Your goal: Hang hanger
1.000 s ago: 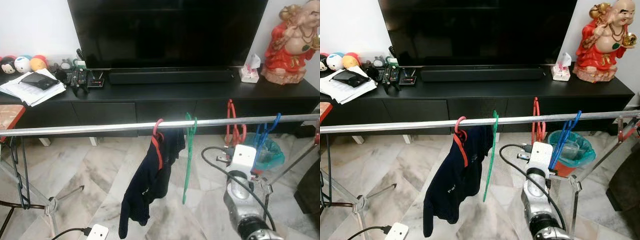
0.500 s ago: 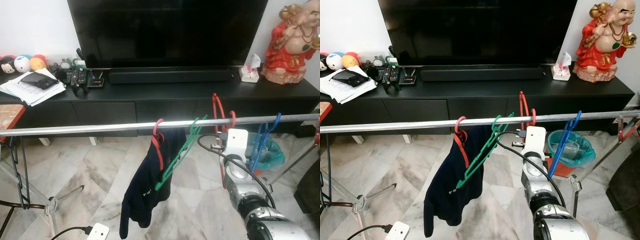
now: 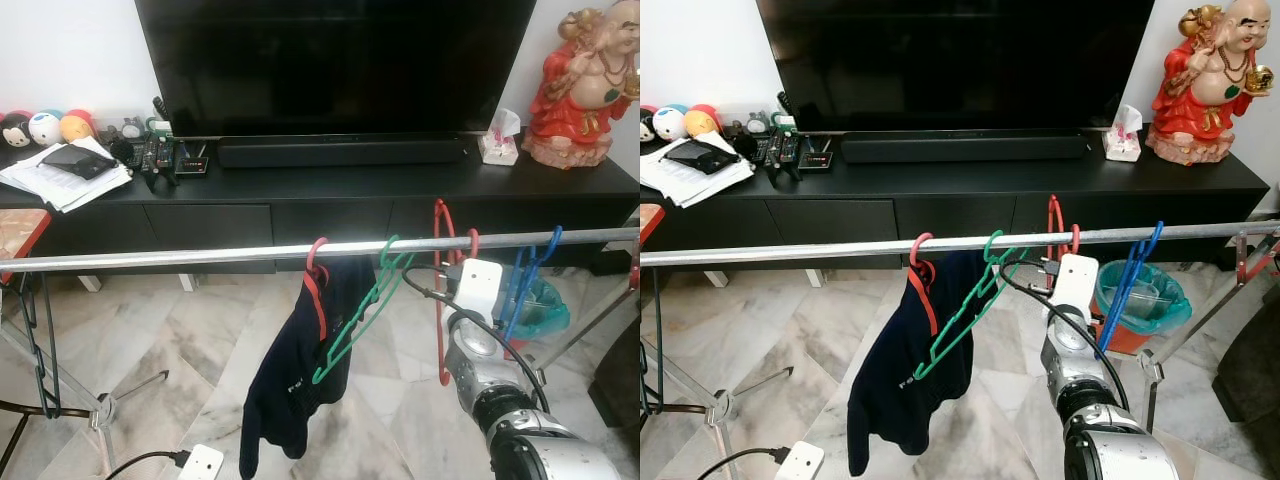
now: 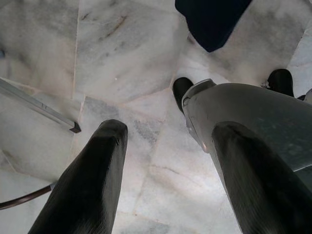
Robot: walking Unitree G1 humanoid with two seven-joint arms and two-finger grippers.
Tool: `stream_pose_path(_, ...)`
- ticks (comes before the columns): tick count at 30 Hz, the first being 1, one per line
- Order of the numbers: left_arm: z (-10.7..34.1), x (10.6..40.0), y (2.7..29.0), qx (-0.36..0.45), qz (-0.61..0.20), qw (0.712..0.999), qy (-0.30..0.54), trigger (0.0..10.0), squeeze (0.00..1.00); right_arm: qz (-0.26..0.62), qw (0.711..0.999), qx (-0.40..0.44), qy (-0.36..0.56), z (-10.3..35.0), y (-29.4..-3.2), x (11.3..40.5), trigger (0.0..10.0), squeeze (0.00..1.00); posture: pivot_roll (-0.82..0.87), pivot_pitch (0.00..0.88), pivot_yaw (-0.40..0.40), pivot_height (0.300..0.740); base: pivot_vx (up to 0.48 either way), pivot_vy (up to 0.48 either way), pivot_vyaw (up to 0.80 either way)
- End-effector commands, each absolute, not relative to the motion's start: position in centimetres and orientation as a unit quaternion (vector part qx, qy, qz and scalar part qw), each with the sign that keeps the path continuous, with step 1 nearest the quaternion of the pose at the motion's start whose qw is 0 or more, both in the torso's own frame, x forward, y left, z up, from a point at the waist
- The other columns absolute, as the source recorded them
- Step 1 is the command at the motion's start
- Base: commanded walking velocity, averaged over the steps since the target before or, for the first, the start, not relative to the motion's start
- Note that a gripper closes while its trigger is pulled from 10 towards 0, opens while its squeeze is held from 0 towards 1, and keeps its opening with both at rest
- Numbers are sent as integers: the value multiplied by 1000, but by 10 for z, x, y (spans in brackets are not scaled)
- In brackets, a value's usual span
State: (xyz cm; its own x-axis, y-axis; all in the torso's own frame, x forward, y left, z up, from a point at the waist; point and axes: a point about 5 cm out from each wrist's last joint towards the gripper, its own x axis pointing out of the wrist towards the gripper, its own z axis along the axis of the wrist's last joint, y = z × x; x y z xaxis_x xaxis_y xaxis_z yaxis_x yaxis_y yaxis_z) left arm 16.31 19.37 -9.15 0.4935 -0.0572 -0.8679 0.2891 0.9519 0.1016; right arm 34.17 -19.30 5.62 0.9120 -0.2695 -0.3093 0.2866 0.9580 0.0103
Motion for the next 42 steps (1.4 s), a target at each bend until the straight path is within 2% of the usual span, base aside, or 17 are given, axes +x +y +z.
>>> stream_pose_path(1, -91, 165, 193, 117, -99, 855, 496, 10000, 0, -145, 975, 36, 164, 54, -193, 341, 10000, 1000, 99, 0, -1, 740, 0, 0, 0)
stream_pose_path(24, -78, 202, 157, 112, -114, 868, 471, 10000, 0, -143, 987, -8, 76, 64, -190, 336, 10000, 1000, 99, 0, 0, 740, 0, 0, 0)
stream_pose_path(32, -82, 194, 163, 112, -109, 866, 475, 10000, 0, -136, 990, -27, 20, 63, -186, 318, 10000, 1000, 97, 0, -7, 740, 0, 0, 0)
stream_pose_path(33, -82, 194, 163, 111, -108, 866, 475, 10000, 0, -132, 991, -29, 11, 62, -185, 313, 10000, 212, 96, 0, -9, 740, 0, 0, 0)
stream_pose_path(34, -82, 194, 163, 111, -108, 867, 474, 10000, 0, -130, 991, -30, 9, 61, -184, 311, 10000, 212, 96, 0, -9, 740, 0, 0, 0)
stream_pose_path(35, -82, 194, 164, 112, -107, 867, 474, 10000, 0, -127, 991, -34, 5, 61, -184, 309, 10000, 0, 96, 0, -9, 740, 0, 0, 0)
stream_pose_path(42, -82, 193, 165, 114, -104, 868, 472, 10000, 0, -117, 992, -42, -9, 61, -182, 296, 10000, 0, 87, 0, -13, 740, 0, 0, 0)
